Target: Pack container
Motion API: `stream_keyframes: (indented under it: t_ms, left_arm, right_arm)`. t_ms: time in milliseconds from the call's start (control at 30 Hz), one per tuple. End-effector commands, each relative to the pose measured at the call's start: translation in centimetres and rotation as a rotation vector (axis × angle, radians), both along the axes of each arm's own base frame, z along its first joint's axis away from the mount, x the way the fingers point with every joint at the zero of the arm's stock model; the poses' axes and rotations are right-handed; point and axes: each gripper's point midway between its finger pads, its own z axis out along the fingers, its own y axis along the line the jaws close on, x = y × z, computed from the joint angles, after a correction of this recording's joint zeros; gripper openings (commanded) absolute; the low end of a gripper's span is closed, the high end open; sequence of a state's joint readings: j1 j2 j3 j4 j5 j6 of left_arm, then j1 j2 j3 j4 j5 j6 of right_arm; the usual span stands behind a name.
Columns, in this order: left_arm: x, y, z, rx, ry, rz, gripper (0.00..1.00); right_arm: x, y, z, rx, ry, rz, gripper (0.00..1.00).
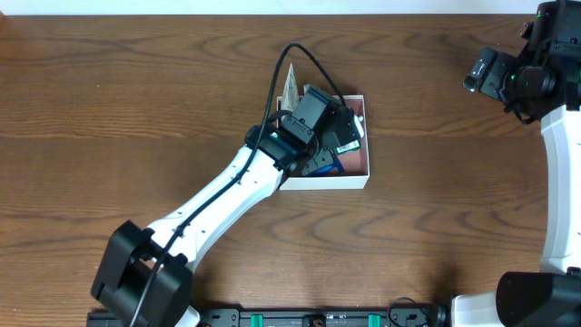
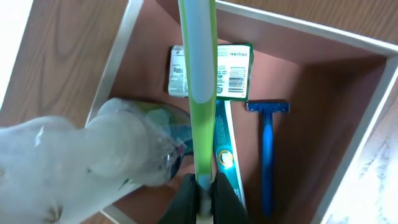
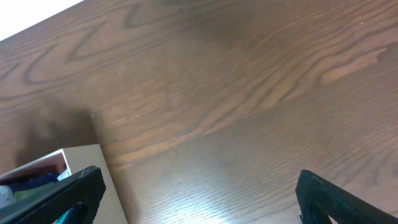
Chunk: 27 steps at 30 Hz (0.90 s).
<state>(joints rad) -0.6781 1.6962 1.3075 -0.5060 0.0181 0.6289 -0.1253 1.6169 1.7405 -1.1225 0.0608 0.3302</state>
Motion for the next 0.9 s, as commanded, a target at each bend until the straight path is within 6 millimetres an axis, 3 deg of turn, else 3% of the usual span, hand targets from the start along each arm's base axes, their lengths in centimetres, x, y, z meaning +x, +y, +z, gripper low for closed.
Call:
stream_keyframes:
  t_ms: [0,100,167,200,300,500,600,733,867]
  left_arm:
    - [0.7,-0.4,0.4,0.016,-0.041,-0.039,0.06]
    - [0.8,-0.5,0.4,0.013,-0.046,-0.038,0.09]
    - [0.8,-0.5,0.4,0.014,-0.045,-0.038,0.44]
    - [0.8,-0.5,0.4,0.014,-0.045,-0.038,0.56]
    - [0.8,-0.5,0.4,0.014,-0.045,-0.038,0.73]
    - [0.8,-0.5,1.1,0.004,-0.058,-0.037,0.82]
    - [0.6,-0.4,2.7,-0.022,-0.085,-0.031,0.83]
    - [0.7,1.0,6.9,-0.080,-0.166,0.071,0.85]
    - [0.3,4.2,12.5,-0.198,-0.255,0.298,0.87]
  right_arm:
    - [0.1,-0.5,0.1,-0.002,-0.004,-0.023,0.99]
    - [0.1,-0.5,0.1,-0.002,-0.004,-0.023,0.99]
    - [0.1,-0.5,0.1,-0.002,-0.004,-0.023,0.99]
    - [0.1,-0.5,0.1,-0.002,-0.004,-0.023,0.99]
    - [0.1,-0.5,0.1,-0.002,-0.004,-0.023,0.99]
    - [0.1,-0.4,0.1,-0.002,-0.004,-0.023,0.99]
    - [0.1,-0.5,0.1,-0.002,-0.004,-0.024,0.99]
    - [0.1,-0.5,0.1,-0.002,-0.004,-0.024,0.99]
    - [0.1,-0.5,0.1,-0.002,-0.004,-0.023,0.99]
